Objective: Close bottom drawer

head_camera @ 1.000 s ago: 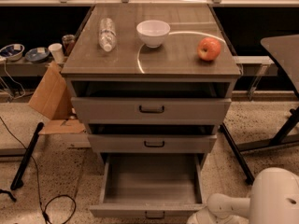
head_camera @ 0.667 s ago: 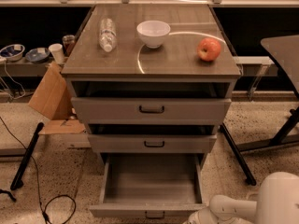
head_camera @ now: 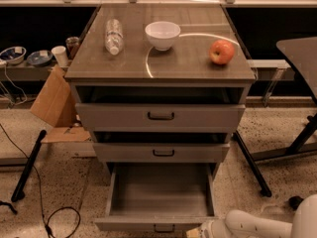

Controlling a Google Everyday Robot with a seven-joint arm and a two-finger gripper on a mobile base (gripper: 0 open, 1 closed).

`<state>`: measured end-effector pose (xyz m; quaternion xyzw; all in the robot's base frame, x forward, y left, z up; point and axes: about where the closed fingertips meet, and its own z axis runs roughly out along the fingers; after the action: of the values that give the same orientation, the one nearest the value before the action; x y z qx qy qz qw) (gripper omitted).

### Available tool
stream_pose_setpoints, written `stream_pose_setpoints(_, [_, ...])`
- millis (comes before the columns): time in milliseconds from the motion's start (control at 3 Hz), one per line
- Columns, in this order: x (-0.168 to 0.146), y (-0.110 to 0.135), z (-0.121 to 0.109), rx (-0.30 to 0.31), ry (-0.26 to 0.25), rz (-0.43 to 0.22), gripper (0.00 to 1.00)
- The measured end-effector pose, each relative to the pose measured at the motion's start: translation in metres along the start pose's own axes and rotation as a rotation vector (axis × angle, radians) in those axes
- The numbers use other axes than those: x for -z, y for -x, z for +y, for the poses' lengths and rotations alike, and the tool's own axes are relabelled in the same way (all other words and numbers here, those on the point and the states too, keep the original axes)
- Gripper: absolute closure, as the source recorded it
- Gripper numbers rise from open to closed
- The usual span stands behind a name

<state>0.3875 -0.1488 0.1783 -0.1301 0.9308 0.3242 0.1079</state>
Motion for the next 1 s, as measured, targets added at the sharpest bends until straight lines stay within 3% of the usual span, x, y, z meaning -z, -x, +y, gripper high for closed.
stream_pose_setpoints(1000, [-0.043,0.042,0.002,-0.085,-0.032,-0.090,1.00])
